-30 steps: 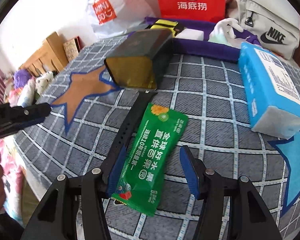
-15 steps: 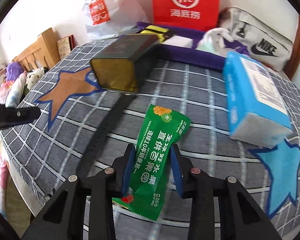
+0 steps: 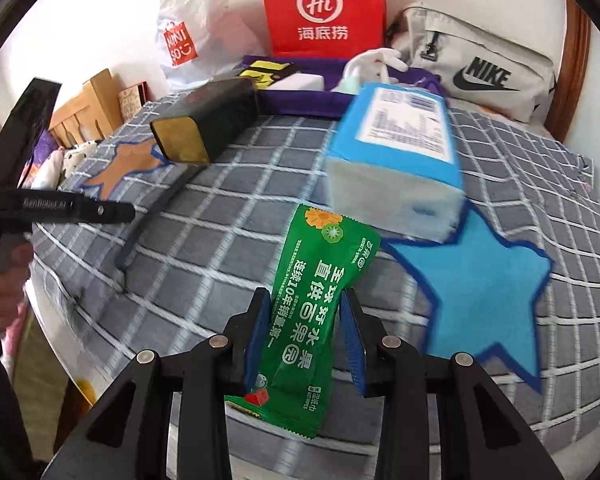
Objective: Organize soft objects
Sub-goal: 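Grasp the black watch strap with the left tool while the right tool grasps the green snack packet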
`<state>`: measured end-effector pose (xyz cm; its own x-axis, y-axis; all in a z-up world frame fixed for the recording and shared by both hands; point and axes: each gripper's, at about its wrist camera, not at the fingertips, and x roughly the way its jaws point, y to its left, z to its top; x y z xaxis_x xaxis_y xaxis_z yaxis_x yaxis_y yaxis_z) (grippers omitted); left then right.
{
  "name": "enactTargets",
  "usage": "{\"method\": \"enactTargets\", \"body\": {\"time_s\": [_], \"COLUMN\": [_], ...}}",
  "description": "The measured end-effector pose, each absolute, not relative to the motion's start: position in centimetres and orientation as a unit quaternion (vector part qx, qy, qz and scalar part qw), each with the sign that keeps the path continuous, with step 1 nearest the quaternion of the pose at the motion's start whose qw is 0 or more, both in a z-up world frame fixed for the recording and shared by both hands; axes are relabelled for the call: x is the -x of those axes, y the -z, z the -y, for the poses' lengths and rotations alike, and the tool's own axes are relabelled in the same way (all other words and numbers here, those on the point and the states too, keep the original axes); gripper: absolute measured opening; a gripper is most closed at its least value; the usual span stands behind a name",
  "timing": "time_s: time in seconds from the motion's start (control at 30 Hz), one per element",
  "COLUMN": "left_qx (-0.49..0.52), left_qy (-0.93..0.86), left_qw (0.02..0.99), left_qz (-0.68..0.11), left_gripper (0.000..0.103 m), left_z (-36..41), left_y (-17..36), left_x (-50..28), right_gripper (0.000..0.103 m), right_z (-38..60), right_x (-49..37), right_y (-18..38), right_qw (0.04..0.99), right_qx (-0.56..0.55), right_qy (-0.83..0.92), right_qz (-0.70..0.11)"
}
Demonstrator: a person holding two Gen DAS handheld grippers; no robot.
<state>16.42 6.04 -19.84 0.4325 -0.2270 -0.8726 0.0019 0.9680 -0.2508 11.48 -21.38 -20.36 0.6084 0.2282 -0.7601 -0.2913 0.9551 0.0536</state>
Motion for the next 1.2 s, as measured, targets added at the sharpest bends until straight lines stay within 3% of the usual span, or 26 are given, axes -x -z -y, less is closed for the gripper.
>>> {"method": "enactTargets", "body": {"time_s": [0.3,0.4,0.47,1.2], "left_qx": [0.014,-0.005,0.002,0.004], "left_qy": [0.035,0.020,0.019,0.039], "left_qw": [0.859,0.866,0.866,0.876], "left_qz": [-0.511,-0.500,-0.500,-0.480], "left_gripper": [0.044,0.020,0.020,0.022], "left_z": [-1.8,-0.8,-0.8,-0.9], "left_y": [19.9,20.1,19.9,20.1], "left_x": [-17.9,-18.3,-18.4,-17.6], "right_gripper": [0.040,0.048,0.055,0.060], "right_z": [24.5,24.8,24.5,23.2], "right_x": [-11.8,-11.9,-11.9,-12.3], "right_y": [21.6,22.0,22.1,22.3], "right_qw": [0.896,0.900,0.902,0.911], "right_qx": [0.023,0.001,-0.001,0.007], "right_qy": [-0.130,-0.131,-0.132,-0.085], "right_qz": [-0.424,-0.416,-0.411,-0.404]}}
